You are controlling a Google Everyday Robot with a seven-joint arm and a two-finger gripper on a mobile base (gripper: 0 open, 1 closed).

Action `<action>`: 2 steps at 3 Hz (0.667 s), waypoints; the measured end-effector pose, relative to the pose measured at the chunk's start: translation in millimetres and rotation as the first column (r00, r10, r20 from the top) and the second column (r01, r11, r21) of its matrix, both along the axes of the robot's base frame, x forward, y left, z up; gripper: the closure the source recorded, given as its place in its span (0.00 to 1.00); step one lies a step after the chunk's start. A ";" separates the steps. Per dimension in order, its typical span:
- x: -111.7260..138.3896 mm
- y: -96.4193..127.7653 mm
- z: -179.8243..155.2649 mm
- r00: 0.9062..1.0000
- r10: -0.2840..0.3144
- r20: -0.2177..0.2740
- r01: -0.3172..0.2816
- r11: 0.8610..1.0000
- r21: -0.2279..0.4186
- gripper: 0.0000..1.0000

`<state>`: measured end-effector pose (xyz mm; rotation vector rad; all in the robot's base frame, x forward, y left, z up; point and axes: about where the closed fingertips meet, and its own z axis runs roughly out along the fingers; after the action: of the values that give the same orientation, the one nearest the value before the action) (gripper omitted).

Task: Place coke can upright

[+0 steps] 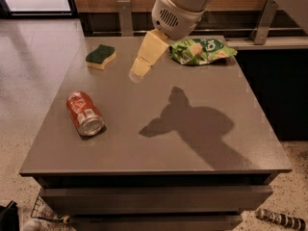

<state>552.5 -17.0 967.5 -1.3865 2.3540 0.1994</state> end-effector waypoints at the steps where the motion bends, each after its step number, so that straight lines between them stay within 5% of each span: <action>1: -2.1 29.7 -0.5 0.989 -0.147 -0.025 0.146 0.988 -0.040 0.00; 2: -1.8 28.1 -1.2 0.982 -0.185 -0.040 0.184 0.983 -0.021 0.00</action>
Offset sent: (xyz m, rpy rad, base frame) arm -0.0025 0.0220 -0.0005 -0.0388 0.0145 -0.0849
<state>550.7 11.0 966.3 -1.1731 2.5067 0.1566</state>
